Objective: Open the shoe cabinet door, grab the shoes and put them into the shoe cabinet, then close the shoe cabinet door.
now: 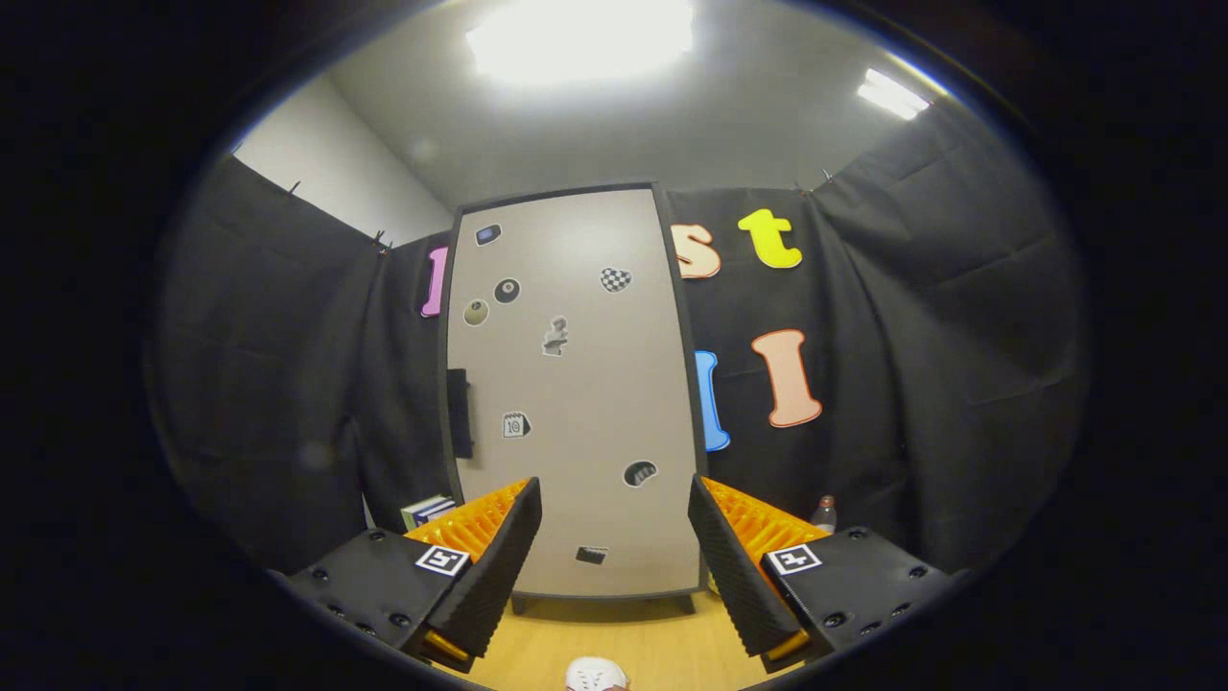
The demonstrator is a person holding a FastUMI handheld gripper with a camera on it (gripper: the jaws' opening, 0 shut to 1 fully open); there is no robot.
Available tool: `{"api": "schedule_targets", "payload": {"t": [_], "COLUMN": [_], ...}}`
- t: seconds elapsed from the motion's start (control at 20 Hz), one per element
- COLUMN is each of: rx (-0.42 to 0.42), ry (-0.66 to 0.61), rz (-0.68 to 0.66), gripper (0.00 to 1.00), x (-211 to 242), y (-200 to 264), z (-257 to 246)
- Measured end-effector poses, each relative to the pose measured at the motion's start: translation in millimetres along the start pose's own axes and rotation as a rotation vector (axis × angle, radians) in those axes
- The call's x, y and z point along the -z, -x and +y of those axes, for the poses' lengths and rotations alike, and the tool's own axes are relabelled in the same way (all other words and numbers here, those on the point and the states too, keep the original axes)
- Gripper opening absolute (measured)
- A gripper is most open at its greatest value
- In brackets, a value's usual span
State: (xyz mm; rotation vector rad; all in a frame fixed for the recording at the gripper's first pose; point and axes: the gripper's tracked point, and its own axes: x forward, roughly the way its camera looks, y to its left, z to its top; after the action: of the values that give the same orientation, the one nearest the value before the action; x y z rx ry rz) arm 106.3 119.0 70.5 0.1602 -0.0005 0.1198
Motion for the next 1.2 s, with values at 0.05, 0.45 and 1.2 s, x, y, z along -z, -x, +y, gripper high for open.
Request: {"api": "schedule_targets", "payload": {"t": [0.05,0.45,1.2], "rx": [-0.024,-0.162,-0.159], "ry": [-0.003,0.005,0.068], "rz": [-0.005,-0.004,0.226], "gripper": [0.97,0.97,0.73], "x": [-5.6,-16.7,50.5], "y": [-13.3,-118.6,-235.7], "z": [13.0,117.5,188.4]}}
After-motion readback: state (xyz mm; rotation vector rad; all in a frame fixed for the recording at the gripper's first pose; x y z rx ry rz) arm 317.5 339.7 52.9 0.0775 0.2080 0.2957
